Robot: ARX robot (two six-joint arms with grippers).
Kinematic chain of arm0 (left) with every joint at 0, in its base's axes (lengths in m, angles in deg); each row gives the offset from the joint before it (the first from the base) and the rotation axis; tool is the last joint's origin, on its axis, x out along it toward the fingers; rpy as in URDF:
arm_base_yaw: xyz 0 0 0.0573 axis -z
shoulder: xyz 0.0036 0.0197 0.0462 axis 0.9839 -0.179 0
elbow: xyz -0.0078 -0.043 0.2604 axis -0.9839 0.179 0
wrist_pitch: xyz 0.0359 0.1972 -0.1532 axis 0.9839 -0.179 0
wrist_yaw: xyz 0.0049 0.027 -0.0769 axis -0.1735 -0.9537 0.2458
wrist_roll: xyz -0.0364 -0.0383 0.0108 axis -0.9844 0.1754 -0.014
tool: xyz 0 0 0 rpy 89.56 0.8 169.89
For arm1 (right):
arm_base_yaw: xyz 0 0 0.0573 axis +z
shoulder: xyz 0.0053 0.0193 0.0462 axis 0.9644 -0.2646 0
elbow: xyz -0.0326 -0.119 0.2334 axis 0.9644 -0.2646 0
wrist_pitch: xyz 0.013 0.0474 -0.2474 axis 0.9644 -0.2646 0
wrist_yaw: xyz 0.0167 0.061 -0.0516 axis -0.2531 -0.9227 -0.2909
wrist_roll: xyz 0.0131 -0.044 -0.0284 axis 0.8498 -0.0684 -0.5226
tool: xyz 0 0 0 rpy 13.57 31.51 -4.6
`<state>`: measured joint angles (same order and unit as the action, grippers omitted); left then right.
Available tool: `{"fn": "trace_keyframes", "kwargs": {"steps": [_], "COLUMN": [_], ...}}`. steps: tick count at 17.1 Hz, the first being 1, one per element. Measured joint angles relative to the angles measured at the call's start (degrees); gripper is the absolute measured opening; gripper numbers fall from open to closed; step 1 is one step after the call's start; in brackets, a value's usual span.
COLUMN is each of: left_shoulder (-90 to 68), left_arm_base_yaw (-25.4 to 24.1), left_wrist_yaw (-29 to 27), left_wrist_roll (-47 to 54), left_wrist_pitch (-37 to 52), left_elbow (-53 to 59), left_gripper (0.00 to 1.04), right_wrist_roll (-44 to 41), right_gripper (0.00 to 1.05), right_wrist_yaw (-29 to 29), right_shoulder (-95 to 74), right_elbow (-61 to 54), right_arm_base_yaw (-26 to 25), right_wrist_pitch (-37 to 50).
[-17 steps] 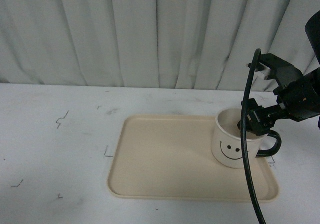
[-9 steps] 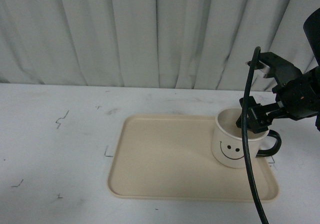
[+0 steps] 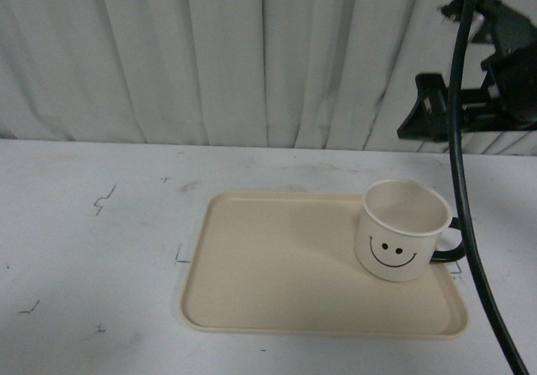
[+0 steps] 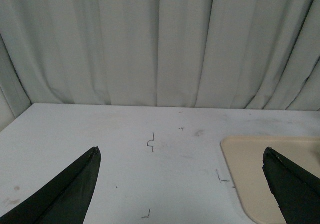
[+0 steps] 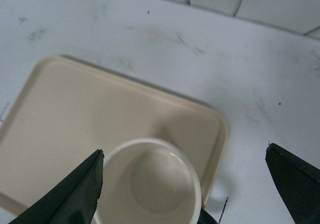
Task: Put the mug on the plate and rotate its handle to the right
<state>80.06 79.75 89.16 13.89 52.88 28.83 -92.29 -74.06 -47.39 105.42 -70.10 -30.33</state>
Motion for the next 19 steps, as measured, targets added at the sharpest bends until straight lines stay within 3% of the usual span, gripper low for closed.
{"fn": "trace_keyframes", "kwargs": {"steps": [7,8,9,10,12,13,17,18,19], "left_shoulder": [0.00,0.00,0.00,0.00,0.00,0.00,0.00,0.00,0.00], "left_arm_base_yaw": [0.00,0.00,0.00,0.00,0.00,0.00,0.00,0.00,0.00], "left_wrist_yaw": [0.00,0.00,0.02,0.00,0.00,0.02,0.00,0.02,0.02], "left_wrist_roll": [0.00,0.00,0.00,0.00,0.00,0.00,0.00,0.00,0.00], "left_wrist_pitch": [0.00,0.00,0.00,0.02,0.00,0.00,0.00,0.00,0.00], "left_elbow": [0.00,0.00,0.00,0.00,0.00,0.00,0.00,0.00,0.00], "left_gripper": [0.98,0.98,0.98,0.98,0.98,0.98,0.98,0.98,0.98], "right_wrist_roll": [1.36,1.33,2.93,5.20,6.60,7.48,7.69,7.89,8.04], "right_gripper": [0.98,0.98,0.90,0.77,0.63,0.46,0.12,0.02,0.02], "right_wrist_yaw": [-1.11,-0.44,7.06,15.37,19.63,21.16,23.39,23.74,17.46], "right_shoulder": [4.04,6.97,11.52,16.94,25.03,36.15,59.74,73.46,88.72], "right_elbow": [0.17,-2.89,-11.04,-19.98,-29.35,-36.96,-52.54,-59.56,-65.64], "right_arm_base_yaw": [-0.96,-1.73,-1.81,-1.81,-1.86,-1.05,2.36,2.34,-4.83], "right_wrist_pitch": [0.07,6.71,26.27,39.19,46.86,44.57,33.40,26.21,23.43]}}
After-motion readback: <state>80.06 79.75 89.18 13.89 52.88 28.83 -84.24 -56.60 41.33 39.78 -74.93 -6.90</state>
